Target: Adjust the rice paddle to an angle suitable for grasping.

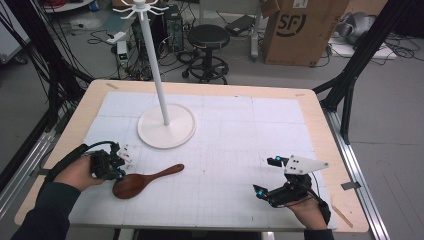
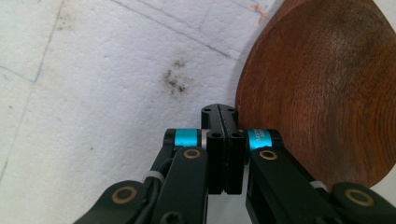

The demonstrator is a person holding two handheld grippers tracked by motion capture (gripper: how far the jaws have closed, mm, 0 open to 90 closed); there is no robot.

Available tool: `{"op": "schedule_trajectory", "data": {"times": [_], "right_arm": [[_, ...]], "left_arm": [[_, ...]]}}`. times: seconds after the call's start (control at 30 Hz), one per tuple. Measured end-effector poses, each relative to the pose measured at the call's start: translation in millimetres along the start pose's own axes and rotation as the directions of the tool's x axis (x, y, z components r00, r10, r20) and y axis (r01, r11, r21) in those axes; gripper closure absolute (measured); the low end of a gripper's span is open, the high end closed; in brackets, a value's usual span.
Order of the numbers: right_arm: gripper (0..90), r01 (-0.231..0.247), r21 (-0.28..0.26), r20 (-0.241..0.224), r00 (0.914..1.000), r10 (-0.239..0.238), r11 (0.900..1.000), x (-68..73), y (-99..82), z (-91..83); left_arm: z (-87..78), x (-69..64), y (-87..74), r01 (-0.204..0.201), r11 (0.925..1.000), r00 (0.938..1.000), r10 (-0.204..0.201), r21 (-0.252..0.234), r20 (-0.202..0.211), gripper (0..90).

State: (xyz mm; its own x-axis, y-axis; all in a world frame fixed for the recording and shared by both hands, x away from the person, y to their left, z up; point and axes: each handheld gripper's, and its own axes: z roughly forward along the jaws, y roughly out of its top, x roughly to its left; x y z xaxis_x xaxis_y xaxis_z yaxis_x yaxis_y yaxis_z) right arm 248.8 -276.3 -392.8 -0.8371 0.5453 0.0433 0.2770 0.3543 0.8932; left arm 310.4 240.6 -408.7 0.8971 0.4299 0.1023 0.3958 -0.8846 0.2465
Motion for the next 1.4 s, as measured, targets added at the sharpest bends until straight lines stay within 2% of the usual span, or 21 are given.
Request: {"op": "schedule_trajectory", "data": {"times": [0.5, 0.6, 0.67, 0.73, 0.77, 0.8, 0.83, 0.87, 0.93, 0.97, 1.03, 1.1, 1.33, 1.37, 1.4], "right_arm": [[0.4, 0.003, 0.001, -0.002, 1.0000, -0.003, 1.0000, 0.8, 1.1, 0.7], [0.4, 0.003, 0.001, -0.001, 1.0000, -0.003, 1.0000, 0.6, 1.3, 0.9], [0.4, 0.002, 0.000, -0.001, 1.0000, -0.002, 1.0000, 0.8, 1.5, 1.2], [0.4, 0.002, 0.002, -0.002, 1.0000, -0.002, 1.0000, 1.0, 1.7, 1.2], [0.4, 0.000, 0.002, -0.003, 1.0000, 0.000, 1.0000, 1.0, 1.7, 1.1], [0.4, -0.001, 0.003, -0.002, 1.0000, 0.001, 1.0000, 0.5, 1.8, 1.1], [0.4, -0.001, 0.003, -0.002, 1.0000, 0.001, 1.0000, 0.5, 1.8, 1.1], [0.4, -0.006, 0.010, -0.004, 1.0000, 0.006, 0.9999, -0.2, 1.7, 1.0], [0.4, -0.010, 0.015, -0.008, 0.9999, 0.010, 0.9998, -0.1, 1.6, 1.3], [0.4, -0.012, 0.016, -0.007, 0.9999, 0.012, 0.9998, 0.1, 1.7, 1.5], [0.4, -0.011, 0.017, -0.007, 0.9999, 0.011, 0.9998, 0.2, 1.7, 1.7], [0.4, -0.009, 0.016, -0.007, 0.9999, 0.009, 0.9998, 0.2, 1.9, 1.7], [0.4, -0.005, 0.017, -0.006, 1.0000, 0.005, 0.9998, -0.7, 1.4, 1.8], [0.4, -0.005, 0.017, -0.006, 1.0000, 0.005, 0.9998, -0.7, 1.4, 1.8], [0.4, -0.005, 0.018, -0.007, 1.0000, 0.006, 0.9998, -0.7, 1.5, 1.9]], "left_arm": [[-1.5, -15.5, -6.1, 0.040, 0.9992, 0.9991, -0.040, 0.003, 0.010, 89.9], [-2.1, -17.2, -6.8, 0.056, 0.9984, 0.9983, -0.056, 0.006, 0.016, 89.8], [-2.9, -16.4, -8.0, 0.087, 0.9962, 0.9959, -0.087, 0.005, 0.026, 89.8], [-3.6, -15.9, -8.1, 0.094, 0.9956, 0.9953, -0.094, 0.004, 0.022, 89.2], [-4.6, -15.8, -8.4, 0.107, 0.9942, 0.9941, -0.107, -0.006, 0.017, 85.9], [-8.8, -14.3, -7.9, 0.133, 0.9906, 0.9911, -0.133, -0.033, 0.009, 78.1], [-8.8, -14.3, -7.9, 0.133, 0.9906, 0.9911, -0.133, -0.033, 0.009, 72.0], [-12.6, -12.8, -6.8, 0.174, 0.9832, 0.9846, -0.173, -0.054, 0.024, 68.9], [-14.3, -12.5, -5.7, 0.179, 0.9820, 0.9838, -0.178, -0.059, 0.020, 60.8], [-15.4, -13.3, -4.7, 0.190, 0.9790, 0.9818, -0.189, -0.073, 0.015, 58.1], [-19.6, -12.3, -2.6, 0.179, 0.9801, 0.9838, -0.179, -0.085, 0.017, 53.3], [-24.8, -13.2, 1.4, 0.188, 0.9755, 0.9820, -0.186, -0.114, 0.032, 49.8], [-30.7, -20.1, 13.4, 0.171, 0.9760, 0.9851, -0.168, -0.135, 0.038, 32.8], [-31.4, -20.7, 15.6, 0.169, 0.9759, 0.9855, -0.165, -0.138, 0.038, 32.8], [-32.0, -21.7, 17.7, 0.169, 0.9752, 0.9856, -0.165, -0.143, 0.037, 27.8]]}}
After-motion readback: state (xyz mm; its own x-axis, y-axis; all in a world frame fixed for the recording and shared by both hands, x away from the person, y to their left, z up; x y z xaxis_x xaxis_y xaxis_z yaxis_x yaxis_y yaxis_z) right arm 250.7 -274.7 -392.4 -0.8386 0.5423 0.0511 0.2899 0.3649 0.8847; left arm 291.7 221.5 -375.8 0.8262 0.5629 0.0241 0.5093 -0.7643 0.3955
